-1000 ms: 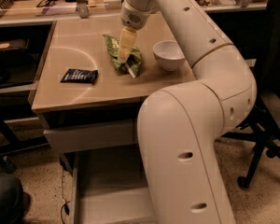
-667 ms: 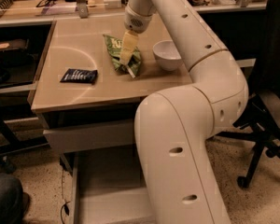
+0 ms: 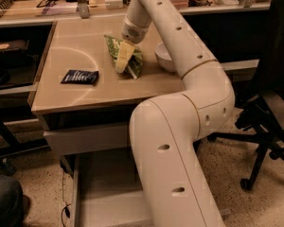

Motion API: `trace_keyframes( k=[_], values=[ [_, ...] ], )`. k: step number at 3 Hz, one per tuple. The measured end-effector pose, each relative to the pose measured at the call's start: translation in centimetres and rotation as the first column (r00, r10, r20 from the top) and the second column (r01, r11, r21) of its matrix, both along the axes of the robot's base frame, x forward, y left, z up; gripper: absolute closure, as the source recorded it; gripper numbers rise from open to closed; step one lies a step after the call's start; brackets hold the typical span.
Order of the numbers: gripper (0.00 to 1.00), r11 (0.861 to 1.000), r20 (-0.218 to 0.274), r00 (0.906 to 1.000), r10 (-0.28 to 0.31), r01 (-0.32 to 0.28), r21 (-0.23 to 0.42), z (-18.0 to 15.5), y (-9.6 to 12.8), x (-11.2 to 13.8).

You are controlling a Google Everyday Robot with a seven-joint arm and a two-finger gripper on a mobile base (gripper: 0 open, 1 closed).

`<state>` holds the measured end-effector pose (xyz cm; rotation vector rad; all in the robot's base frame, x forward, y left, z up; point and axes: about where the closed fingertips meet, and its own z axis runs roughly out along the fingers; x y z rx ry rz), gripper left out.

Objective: Place green jalapeno chip bag into middle drawer

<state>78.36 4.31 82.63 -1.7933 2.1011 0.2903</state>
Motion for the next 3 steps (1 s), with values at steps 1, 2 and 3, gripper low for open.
trace_keyframes(
  k=[1, 2, 3],
  values=[
    [0.19, 1.000, 0.019, 0.9998, -0.005, 0.005, 0.013, -0.17, 0.50, 0.69],
    [0.42, 1.000, 0.032, 0.9995, -0.009, 0.008, 0.022, -0.42, 0.94, 1.19],
    [0.65, 1.000, 0.032, 0.9995, -0.009, 0.008, 0.022, -0.42, 0.94, 1.19]
  ],
)
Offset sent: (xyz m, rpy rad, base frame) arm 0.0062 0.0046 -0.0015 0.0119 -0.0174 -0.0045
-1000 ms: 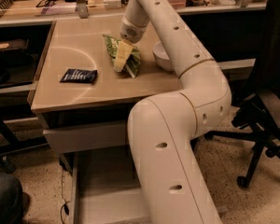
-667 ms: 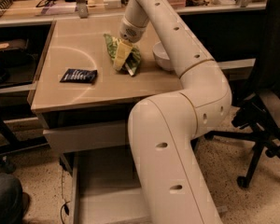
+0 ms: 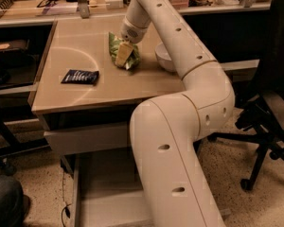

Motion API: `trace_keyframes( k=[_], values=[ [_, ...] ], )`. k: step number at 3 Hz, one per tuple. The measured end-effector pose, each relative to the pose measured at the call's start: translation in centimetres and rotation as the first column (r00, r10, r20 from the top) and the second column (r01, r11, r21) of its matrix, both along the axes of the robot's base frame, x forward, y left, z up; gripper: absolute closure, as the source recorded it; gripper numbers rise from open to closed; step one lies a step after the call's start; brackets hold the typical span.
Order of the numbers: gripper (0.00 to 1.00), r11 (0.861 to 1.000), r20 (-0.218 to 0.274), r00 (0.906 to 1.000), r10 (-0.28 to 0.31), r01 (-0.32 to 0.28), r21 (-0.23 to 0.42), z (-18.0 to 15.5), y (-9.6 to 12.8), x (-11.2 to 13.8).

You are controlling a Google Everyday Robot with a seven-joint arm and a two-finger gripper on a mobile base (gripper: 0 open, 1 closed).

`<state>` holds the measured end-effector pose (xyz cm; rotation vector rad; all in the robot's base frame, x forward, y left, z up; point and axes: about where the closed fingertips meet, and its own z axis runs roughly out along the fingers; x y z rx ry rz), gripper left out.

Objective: Place green jalapeno chip bag into middle drawer

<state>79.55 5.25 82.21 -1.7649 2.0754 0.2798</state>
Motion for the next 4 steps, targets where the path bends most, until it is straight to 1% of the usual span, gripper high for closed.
trace_keyframes(
  k=[1, 2, 3, 4],
  values=[
    [0.89, 1.000, 0.000, 1.0000, 0.000, 0.000, 0.000, 0.0, 0.0, 0.0],
    [1.00, 1.000, 0.001, 1.0000, 0.000, 0.000, 0.000, 0.3, 0.0, 0.0],
    [1.00, 1.000, 0.063, 0.9979, 0.014, -0.016, 0.026, 3.1, -0.2, -0.1],
    [1.00, 0.998, 0.102, 0.9948, 0.008, -0.014, 0.057, 5.3, -0.8, -0.9]
  ],
)
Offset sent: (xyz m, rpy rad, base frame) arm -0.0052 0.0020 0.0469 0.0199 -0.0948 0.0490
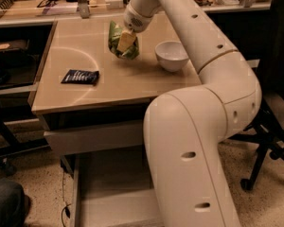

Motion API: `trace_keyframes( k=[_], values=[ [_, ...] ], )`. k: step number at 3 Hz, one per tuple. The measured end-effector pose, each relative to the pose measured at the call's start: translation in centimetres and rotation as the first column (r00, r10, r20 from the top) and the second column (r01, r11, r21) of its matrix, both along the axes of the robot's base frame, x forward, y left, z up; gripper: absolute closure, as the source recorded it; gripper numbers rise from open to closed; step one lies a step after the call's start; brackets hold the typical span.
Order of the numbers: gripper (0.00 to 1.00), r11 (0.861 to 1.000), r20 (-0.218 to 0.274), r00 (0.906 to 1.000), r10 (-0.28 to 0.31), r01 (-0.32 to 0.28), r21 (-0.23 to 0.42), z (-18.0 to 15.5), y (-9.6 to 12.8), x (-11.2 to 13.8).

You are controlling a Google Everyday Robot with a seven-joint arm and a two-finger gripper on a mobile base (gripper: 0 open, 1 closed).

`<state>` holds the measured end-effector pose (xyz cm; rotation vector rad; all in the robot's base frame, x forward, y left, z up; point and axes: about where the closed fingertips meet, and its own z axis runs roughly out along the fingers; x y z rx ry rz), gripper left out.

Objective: Place green jalapeno chip bag into middle drawer

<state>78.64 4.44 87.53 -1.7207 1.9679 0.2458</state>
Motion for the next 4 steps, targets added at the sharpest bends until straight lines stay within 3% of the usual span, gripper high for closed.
trace_keyframes(
  k=[1, 2, 3, 4],
  values=[
    [1.00, 1.000, 0.012, 0.9997, 0.021, -0.021, 0.021, 0.9, 0.1, -3.4],
    [1.00, 1.000, 0.012, 0.9997, 0.020, -0.021, 0.021, 0.8, 0.1, -3.4],
    [1.00, 1.000, 0.014, 0.9999, -0.009, 0.009, 0.004, 1.9, -0.8, -5.3],
    [1.00, 0.994, 0.058, 0.9928, -0.105, 0.105, 0.000, 6.2, -3.1, -9.9]
  ],
)
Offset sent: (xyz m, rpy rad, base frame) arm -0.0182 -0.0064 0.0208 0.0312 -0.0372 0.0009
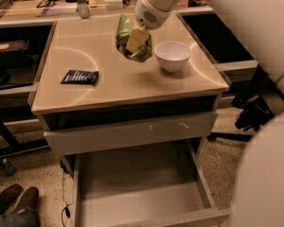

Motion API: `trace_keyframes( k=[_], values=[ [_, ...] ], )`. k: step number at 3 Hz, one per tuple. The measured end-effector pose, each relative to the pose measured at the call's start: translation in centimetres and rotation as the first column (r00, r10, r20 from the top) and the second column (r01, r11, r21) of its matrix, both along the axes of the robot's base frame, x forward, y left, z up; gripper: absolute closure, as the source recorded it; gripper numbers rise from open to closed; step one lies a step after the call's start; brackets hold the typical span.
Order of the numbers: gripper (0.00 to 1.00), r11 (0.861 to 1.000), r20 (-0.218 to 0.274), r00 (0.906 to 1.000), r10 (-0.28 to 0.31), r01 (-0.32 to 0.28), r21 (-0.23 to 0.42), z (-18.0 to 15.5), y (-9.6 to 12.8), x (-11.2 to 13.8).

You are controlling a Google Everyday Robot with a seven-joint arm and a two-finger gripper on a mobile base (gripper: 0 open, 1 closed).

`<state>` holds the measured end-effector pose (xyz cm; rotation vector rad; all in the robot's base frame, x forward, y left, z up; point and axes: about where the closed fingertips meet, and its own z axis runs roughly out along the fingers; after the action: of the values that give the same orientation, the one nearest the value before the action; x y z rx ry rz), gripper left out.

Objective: Place green jalapeno chip bag into middle drawer

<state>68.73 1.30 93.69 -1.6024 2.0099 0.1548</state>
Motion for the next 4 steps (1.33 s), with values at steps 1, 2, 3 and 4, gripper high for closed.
trace_keyframes(
  k=[1, 2, 3, 4],
  values=[
    [1.00, 0.994, 0.013, 0.9939, -0.109, 0.109, 0.007, 3.0, -1.6, -5.9],
    [1.00, 0.992, -0.027, 0.9924, -0.120, 0.119, -0.028, 1.1, -1.6, -7.8],
    [1.00, 0.993, -0.028, 0.9925, -0.119, 0.118, -0.029, 1.0, -1.6, -7.8],
    [1.00, 0.987, -0.064, 0.9857, -0.156, 0.154, -0.036, -0.6, -2.6, -10.3]
  ],
)
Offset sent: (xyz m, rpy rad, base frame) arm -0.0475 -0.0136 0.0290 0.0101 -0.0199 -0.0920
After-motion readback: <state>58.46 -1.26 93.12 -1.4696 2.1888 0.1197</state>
